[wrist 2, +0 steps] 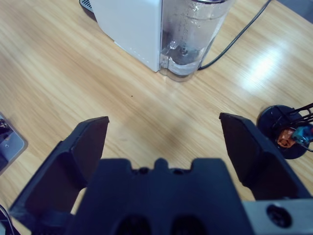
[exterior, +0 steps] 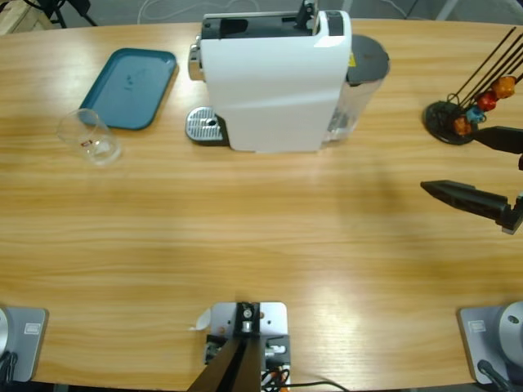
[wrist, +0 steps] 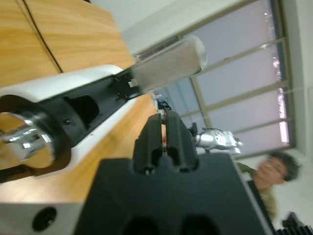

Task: Pour coffee

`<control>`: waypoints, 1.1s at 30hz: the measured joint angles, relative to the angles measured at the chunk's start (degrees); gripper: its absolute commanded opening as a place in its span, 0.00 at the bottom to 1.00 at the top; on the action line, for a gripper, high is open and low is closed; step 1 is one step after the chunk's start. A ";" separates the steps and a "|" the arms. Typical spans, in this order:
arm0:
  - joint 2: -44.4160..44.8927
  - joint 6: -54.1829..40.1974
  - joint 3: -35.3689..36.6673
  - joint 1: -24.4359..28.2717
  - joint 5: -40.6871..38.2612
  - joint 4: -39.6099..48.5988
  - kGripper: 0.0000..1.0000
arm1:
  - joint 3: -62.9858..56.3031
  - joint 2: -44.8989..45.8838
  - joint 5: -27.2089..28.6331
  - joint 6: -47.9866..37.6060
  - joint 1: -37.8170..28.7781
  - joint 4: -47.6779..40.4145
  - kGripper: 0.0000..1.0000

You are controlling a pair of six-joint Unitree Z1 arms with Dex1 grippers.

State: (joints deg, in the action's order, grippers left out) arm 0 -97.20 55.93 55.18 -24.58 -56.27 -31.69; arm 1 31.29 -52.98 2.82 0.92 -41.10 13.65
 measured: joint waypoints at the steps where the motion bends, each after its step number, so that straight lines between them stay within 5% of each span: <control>1: 1.48 -2.74 0.15 -0.18 2.33 3.41 0.11 | -0.01 0.00 0.00 0.00 0.00 0.00 0.98; 2: 3.40 -5.76 0.41 -0.57 5.33 7.41 0.28 | -0.02 0.00 0.00 0.00 0.00 0.00 0.98; 3: 5.89 -9.45 0.89 -1.08 9.17 12.38 0.30 | -0.02 0.00 0.00 0.00 0.00 0.00 0.98; 5: 11.09 -16.62 2.58 -2.10 17.99 22.53 0.56 | -0.02 0.00 0.00 0.00 0.00 -0.01 1.00; 7: 15.93 -25.04 5.42 -3.72 29.04 35.05 0.70 | -0.05 0.00 0.07 -0.09 0.00 -0.04 1.00; 12: 23.52 -40.61 8.19 -11.85 56.06 53.20 0.78 | 0.02 0.00 4.57 -3.31 0.09 0.26 1.00; 15: 27.24 -44.98 7.12 -14.79 63.36 55.98 0.78 | 1.52 -0.02 7.33 -6.33 2.38 3.47 0.84; 18: 31.77 -48.12 4.72 -17.18 65.18 57.37 0.78 | 5.22 -1.02 8.23 -9.28 7.01 8.33 0.72; 24: 39.10 -50.70 -0.51 -19.82 65.36 58.58 0.78 | 6.62 -2.60 8.31 -18.38 17.74 8.55 0.72; 33: 39.70 -51.22 -4.80 -21.93 66.13 58.69 0.78 | 6.61 -7.82 8.29 -19.38 26.00 3.70 0.72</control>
State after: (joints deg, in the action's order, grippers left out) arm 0 -57.50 4.71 50.38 -46.51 9.87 26.99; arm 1 37.90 -60.80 11.11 -18.46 -15.10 17.35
